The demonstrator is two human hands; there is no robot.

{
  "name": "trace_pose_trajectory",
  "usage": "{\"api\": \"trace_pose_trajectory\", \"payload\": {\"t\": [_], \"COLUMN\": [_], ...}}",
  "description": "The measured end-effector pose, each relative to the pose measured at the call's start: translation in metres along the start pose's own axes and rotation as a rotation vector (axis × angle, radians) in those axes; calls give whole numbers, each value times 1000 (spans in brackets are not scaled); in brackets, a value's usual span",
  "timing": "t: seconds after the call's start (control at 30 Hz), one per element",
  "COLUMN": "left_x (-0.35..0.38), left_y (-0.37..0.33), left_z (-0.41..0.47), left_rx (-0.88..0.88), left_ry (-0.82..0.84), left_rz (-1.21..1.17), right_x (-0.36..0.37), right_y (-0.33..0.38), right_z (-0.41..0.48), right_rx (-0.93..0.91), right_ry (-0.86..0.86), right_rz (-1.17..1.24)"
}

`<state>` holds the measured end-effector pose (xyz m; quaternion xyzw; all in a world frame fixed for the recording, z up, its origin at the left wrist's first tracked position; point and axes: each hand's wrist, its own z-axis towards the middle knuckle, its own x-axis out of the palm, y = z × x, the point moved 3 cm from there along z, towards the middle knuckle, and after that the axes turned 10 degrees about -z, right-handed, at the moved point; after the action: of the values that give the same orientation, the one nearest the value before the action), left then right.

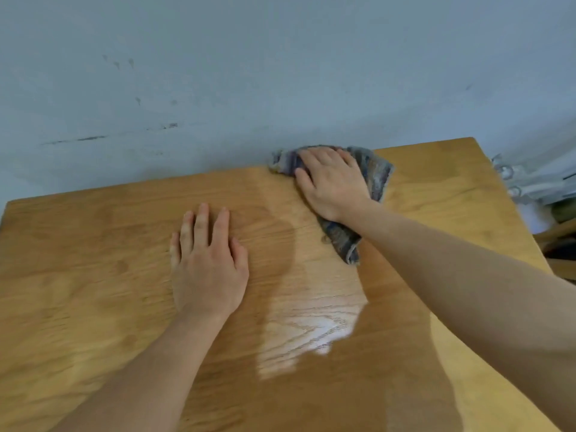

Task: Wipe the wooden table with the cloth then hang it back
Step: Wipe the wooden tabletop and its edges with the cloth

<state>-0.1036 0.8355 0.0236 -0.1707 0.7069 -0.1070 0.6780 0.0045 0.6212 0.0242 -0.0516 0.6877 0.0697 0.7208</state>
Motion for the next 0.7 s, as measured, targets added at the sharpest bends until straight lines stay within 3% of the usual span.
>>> {"api": "trace_pose_trajectory", "payload": {"t": [0.1,0.2,0.27,0.37,0.43,0.6,0.7], "left_x": [-1,0,0,-1,-1,1,0], "left_y": [-2,-2,-3,-3,-1,-5,-1], "left_z": [-1,0,1,-3,-5,1,1], "left_rx": [7,13,18,23,24,29,-2], "left_ry": [0,1,-5,-22,-16,-10,14], "left_rz": [-4,-11,-13,-24,-27,-10,40], "right_x": [-1,0,-1,0,-2,-4,-1], "right_y": [-72,-67,-17,58,48,-91,-113], "right_z": [-4,-4,-11,-39,-45,-24,-18], "right_rx": [279,416,333,-29,-126,280,346], "right_ry": [30,22,-5,75,110,3,-5], "right_rz": [-2,-39,-42,33,54,2,-2]}}
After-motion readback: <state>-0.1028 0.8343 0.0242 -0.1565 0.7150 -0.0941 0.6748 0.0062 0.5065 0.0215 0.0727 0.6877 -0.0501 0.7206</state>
